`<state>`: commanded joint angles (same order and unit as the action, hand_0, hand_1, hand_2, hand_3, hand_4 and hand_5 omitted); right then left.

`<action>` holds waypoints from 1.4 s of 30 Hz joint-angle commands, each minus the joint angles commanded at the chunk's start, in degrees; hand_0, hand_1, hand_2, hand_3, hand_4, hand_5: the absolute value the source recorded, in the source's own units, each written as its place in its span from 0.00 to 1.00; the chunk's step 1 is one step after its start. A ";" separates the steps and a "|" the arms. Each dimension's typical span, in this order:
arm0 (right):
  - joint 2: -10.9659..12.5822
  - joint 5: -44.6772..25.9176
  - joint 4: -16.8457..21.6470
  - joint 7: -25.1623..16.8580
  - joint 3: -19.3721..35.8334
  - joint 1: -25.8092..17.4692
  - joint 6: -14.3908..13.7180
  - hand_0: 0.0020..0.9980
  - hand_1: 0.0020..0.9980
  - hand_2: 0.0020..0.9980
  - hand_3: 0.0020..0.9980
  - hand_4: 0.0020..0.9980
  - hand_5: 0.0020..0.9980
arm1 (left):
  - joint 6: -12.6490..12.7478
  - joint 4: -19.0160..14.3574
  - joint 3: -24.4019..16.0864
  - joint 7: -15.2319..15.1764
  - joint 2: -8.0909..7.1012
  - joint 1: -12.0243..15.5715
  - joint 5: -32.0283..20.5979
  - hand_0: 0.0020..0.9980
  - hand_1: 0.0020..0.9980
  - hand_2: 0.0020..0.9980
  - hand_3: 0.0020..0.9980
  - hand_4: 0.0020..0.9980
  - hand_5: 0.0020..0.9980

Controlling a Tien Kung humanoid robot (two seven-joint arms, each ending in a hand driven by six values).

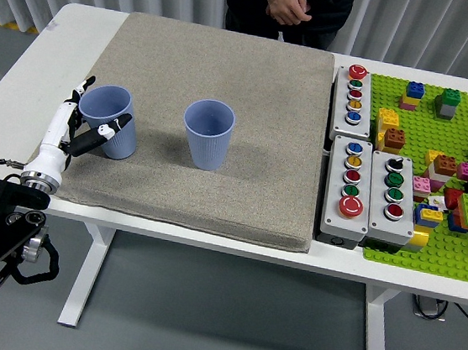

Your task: Pick cup pour cup place

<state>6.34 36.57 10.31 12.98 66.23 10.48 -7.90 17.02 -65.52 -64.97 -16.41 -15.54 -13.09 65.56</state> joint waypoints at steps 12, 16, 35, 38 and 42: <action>0.09 -0.31 0.00 -0.13 -0.17 0.03 -0.07 0.72 0.69 0.73 0.70 0.32 0.30 | -0.89 -2.97 -0.71 1.06 -0.10 2.29 1.73 0.78 0.79 0.96 1.00 0.99 0.49; 0.13 -0.35 0.00 -0.15 -0.14 0.17 -0.08 0.72 0.69 0.73 0.70 0.32 0.30 | -1.27 -4.36 -1.30 1.41 -0.08 2.81 2.69 0.78 0.79 0.96 1.00 0.99 0.49; 0.09 -0.45 0.00 -0.24 0.02 -0.12 -0.17 0.72 0.69 0.74 0.70 0.32 0.30 | -0.14 -11.35 -12.50 2.99 -0.99 4.59 4.20 0.85 0.86 1.00 1.00 1.00 0.56; 0.13 -0.45 0.00 -0.26 0.04 -0.19 -0.16 0.72 0.69 0.74 0.70 0.32 0.30 | 1.05 -14.39 -16.08 3.20 -2.27 4.19 1.44 0.83 0.85 1.00 1.00 1.00 0.77; 0.13 -0.56 0.00 -0.26 -0.01 -0.25 -0.17 0.72 0.69 0.74 0.70 0.32 0.30 | 1.47 -15.14 -19.62 3.33 -4.48 2.03 -6.25 0.78 0.78 0.87 0.86 0.84 1.00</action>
<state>6.47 36.01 10.31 12.72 66.22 10.23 -8.07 18.49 -80.65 -84.59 -13.08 -20.01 -11.05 59.31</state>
